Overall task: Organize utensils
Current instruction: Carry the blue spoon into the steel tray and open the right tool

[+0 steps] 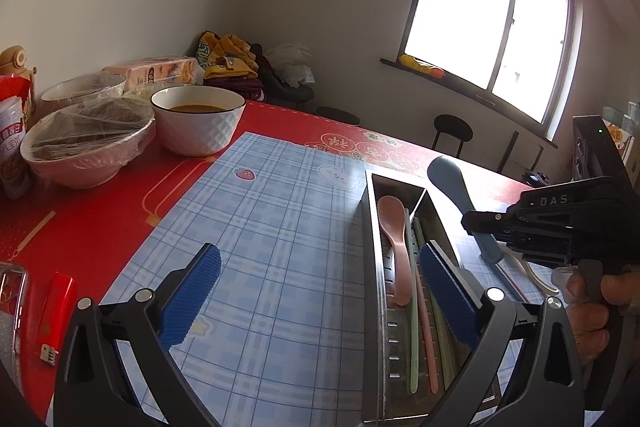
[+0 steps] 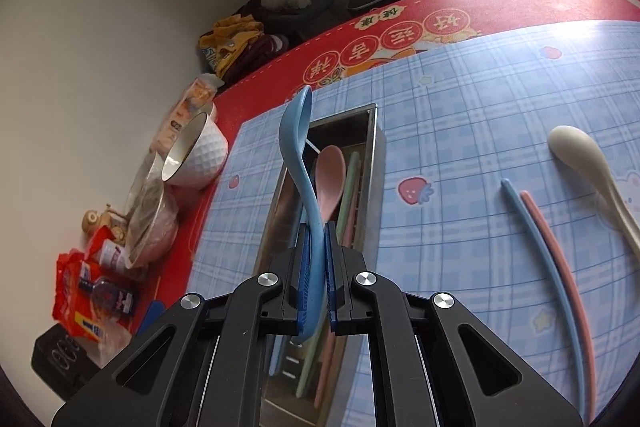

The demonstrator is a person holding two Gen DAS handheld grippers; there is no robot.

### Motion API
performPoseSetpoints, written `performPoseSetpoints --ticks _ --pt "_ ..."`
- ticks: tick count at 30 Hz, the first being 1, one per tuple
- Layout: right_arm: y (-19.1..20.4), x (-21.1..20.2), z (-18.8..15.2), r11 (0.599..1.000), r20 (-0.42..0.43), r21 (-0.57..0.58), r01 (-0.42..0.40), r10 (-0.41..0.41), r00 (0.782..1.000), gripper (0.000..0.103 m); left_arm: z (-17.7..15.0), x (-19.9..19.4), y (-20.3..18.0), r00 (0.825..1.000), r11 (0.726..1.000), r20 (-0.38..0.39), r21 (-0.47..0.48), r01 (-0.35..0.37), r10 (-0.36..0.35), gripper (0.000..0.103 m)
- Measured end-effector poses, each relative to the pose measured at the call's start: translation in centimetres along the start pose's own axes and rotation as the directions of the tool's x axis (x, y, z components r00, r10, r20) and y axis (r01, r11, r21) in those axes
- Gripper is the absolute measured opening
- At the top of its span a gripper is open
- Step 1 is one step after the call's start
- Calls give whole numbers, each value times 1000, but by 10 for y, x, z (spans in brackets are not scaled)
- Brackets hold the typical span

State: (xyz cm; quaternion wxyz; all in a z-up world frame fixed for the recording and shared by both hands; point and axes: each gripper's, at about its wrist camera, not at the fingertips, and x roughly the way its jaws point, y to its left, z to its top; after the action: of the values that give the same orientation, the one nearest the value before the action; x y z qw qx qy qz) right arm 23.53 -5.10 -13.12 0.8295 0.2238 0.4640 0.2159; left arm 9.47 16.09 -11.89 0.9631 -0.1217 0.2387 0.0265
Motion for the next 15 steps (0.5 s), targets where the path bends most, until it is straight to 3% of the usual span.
performPoseSetpoints --ticks 6,15 --pt "16 29 1 996 -31 -6 92 -92 995 7 1 1 4 1000 1000 -7 -18 -10 9 97" --pt "12 41 -4 991 -45 13 131 -131 990 7 3 -1 11 1000 998 -8 -60 9 -9 97"
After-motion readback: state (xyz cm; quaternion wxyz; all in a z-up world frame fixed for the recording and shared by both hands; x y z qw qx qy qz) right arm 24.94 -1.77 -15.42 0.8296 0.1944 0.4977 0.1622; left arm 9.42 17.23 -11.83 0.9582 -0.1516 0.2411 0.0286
